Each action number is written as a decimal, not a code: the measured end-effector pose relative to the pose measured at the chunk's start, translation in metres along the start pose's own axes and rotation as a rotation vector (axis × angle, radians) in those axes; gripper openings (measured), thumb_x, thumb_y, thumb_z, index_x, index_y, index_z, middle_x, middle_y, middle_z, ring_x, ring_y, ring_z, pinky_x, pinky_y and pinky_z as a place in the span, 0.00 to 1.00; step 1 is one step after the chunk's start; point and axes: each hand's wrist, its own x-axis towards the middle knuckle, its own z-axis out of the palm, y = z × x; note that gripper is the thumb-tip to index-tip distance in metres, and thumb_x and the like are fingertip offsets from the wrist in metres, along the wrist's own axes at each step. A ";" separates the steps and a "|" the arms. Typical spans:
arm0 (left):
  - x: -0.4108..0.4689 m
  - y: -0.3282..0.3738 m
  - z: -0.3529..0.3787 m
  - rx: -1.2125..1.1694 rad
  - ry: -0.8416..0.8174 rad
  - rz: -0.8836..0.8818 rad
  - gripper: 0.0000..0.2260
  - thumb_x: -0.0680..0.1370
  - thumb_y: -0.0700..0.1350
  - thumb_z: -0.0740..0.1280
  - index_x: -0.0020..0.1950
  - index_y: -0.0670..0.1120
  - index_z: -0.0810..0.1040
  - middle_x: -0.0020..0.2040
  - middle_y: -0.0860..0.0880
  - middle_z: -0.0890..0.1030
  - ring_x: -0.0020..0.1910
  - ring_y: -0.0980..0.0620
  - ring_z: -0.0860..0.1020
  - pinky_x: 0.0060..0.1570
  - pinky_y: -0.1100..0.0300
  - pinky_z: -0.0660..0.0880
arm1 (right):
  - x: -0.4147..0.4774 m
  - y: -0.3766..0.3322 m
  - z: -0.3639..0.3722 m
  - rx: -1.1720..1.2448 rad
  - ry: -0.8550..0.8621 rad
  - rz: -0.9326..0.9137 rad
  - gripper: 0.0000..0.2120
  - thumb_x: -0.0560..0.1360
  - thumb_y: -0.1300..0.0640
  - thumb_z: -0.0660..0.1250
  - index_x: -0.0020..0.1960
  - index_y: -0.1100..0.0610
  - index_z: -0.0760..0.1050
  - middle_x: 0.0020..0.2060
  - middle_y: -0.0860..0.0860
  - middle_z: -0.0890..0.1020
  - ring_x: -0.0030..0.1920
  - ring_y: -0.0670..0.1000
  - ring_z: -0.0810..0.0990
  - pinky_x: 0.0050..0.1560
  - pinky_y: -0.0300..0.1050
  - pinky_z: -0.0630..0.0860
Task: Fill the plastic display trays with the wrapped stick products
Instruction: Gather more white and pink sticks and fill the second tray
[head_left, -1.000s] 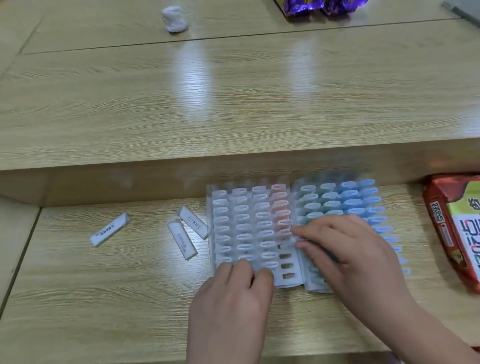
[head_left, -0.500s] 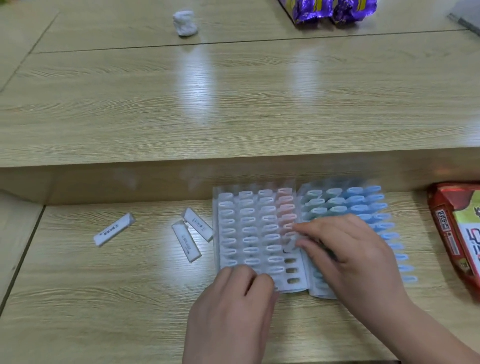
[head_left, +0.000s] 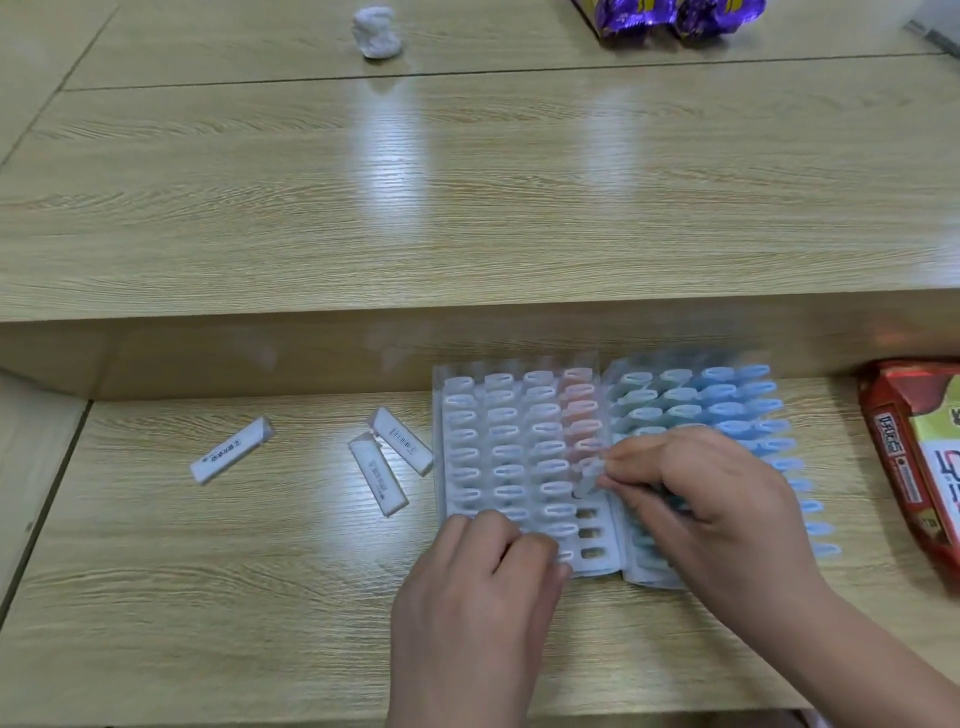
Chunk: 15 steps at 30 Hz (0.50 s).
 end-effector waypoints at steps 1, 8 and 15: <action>-0.001 -0.001 0.001 -0.011 0.003 -0.006 0.11 0.75 0.55 0.65 0.40 0.53 0.83 0.36 0.54 0.76 0.36 0.51 0.76 0.27 0.64 0.67 | 0.000 0.000 0.000 -0.001 0.004 0.001 0.01 0.72 0.59 0.76 0.43 0.56 0.84 0.43 0.44 0.85 0.44 0.49 0.84 0.39 0.49 0.80; -0.003 -0.010 0.005 -0.109 -0.005 -0.010 0.10 0.75 0.59 0.66 0.43 0.56 0.83 0.38 0.57 0.74 0.38 0.55 0.73 0.29 0.66 0.63 | 0.002 0.000 0.001 -0.135 -0.070 -0.034 0.03 0.68 0.58 0.77 0.39 0.56 0.84 0.46 0.47 0.84 0.46 0.53 0.81 0.39 0.46 0.77; -0.006 -0.014 0.006 -0.114 0.005 0.040 0.10 0.75 0.58 0.67 0.47 0.55 0.84 0.40 0.58 0.77 0.39 0.55 0.76 0.30 0.66 0.69 | 0.000 -0.003 -0.002 -0.078 -0.174 0.005 0.09 0.73 0.50 0.68 0.46 0.55 0.83 0.49 0.46 0.78 0.50 0.50 0.77 0.50 0.39 0.71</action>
